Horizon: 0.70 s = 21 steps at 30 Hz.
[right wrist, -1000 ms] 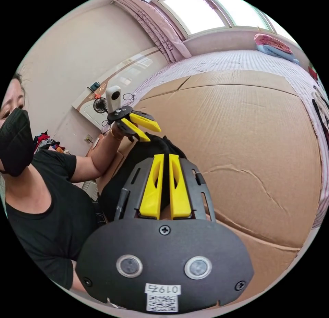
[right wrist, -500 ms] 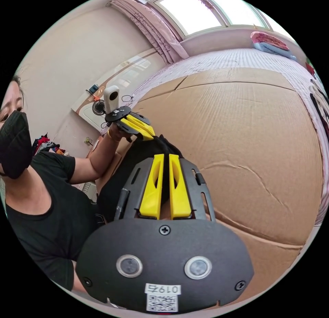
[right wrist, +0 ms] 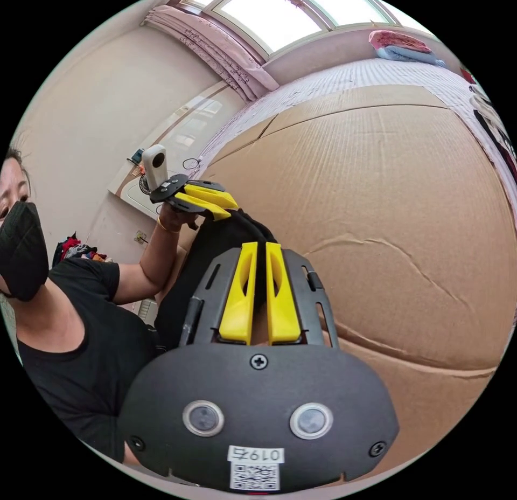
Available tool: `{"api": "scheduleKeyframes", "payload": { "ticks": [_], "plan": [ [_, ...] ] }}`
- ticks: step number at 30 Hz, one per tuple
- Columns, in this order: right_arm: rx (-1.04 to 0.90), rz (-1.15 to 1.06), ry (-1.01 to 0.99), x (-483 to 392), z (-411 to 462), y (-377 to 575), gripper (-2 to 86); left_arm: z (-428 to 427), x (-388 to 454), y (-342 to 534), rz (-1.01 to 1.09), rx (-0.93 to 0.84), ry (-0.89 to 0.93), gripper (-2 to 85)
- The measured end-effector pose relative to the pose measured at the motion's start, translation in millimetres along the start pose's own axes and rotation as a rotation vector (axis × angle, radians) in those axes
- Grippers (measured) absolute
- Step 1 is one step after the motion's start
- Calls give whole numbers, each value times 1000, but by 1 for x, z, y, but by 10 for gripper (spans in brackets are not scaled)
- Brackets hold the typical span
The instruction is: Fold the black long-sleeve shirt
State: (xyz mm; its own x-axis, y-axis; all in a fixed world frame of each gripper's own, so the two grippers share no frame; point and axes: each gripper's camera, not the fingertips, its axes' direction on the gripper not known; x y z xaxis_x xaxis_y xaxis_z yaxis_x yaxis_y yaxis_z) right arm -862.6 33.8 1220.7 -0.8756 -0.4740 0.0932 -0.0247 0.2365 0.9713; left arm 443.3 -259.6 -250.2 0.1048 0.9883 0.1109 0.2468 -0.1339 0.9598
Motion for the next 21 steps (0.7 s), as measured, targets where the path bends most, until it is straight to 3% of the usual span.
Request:
{"api": "scheduleKeyframes", "payload": {
  "ticks": [7,12,21],
  "plan": [
    [9,21,-38,6,-2,5,13,-13,2,9,-11,49,-17,13],
    [7,15,-26,2,-3,6,13,2,6,5,-14,-46,-55,14],
    [12,22,-42,2,-5,7,13,-3,1,10,-76,21,39,15]
  ]
}}
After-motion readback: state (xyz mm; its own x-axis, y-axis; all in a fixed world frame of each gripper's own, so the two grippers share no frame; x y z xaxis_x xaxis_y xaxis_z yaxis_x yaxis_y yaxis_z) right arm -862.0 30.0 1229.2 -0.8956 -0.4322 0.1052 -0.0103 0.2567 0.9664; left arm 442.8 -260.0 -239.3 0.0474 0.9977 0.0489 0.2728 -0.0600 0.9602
